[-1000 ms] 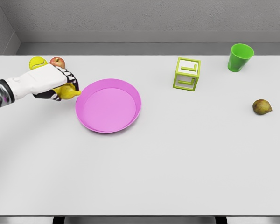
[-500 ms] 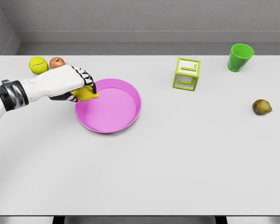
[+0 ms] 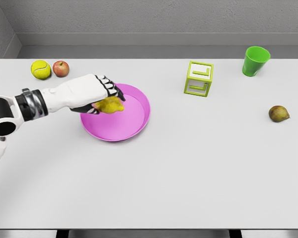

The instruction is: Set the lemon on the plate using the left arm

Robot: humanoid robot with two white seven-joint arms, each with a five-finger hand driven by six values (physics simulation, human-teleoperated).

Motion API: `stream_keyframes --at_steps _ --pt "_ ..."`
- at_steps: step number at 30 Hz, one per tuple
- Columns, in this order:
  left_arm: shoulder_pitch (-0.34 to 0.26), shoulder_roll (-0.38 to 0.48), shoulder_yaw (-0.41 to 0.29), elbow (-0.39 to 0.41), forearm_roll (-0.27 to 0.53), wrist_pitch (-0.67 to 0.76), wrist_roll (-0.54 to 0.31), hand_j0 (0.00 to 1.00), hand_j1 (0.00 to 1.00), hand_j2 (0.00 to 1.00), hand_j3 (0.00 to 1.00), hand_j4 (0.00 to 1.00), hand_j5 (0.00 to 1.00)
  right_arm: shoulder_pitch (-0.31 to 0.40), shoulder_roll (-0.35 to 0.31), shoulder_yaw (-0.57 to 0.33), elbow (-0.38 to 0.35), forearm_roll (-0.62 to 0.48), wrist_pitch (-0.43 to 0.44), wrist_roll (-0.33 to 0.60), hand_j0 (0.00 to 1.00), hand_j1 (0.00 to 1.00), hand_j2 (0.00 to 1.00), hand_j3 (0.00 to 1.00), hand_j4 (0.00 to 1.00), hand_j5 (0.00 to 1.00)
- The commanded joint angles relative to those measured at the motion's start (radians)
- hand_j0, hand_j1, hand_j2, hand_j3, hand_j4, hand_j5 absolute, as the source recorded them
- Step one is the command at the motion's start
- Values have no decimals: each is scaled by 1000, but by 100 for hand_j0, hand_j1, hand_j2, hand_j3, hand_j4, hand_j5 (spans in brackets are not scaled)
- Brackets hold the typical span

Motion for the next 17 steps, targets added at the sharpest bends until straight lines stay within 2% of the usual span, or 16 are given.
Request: stream_keyframes --at_steps 1,4,5,8,9,10,11,13,17 --pt "0 -4 1 2 5 3 1 100 100 100 100 100 100 2 0 0 0 0 0 0 100 100 100 100 100 100" --pt "-9 5 13 3 8 3 1 100 100 100 100 100 100 0 0 0 0 0 0 0 100 100 100 100 100 100" --pt "-12 13 36 5 8 3 2 100 100 100 100 100 100 2 0 0 0 0 0 0 100 100 100 100 100 100" --pt "6 51 154 14 10 3 -1 100 100 100 100 100 100 0 0 0 -1 0 0 0 100 100 100 100 100 100" --pt "9 56 197 40 10 3 -1 100 100 100 100 100 100 2 0 0 0 0 0 0 100 100 100 100 100 100" --pt "41 56 262 72 12 3 1 100 100 100 100 100 100 0 0 0 0 0 0 0 100 100 100 100 100 100" --pt "80 59 314 72 12 3 -1 100 100 100 100 100 100 0 0 0 0 0 0 0 100 100 100 100 100 100" --pt "141 74 383 95 10 3 -1 100 100 100 100 100 100 0 0 0 0 0 0 0 100 100 100 100 100 100" --pt "152 77 397 112 5 3 -1 100 100 100 100 100 100 0 0 0 0 0 0 0 100 100 100 100 100 100"
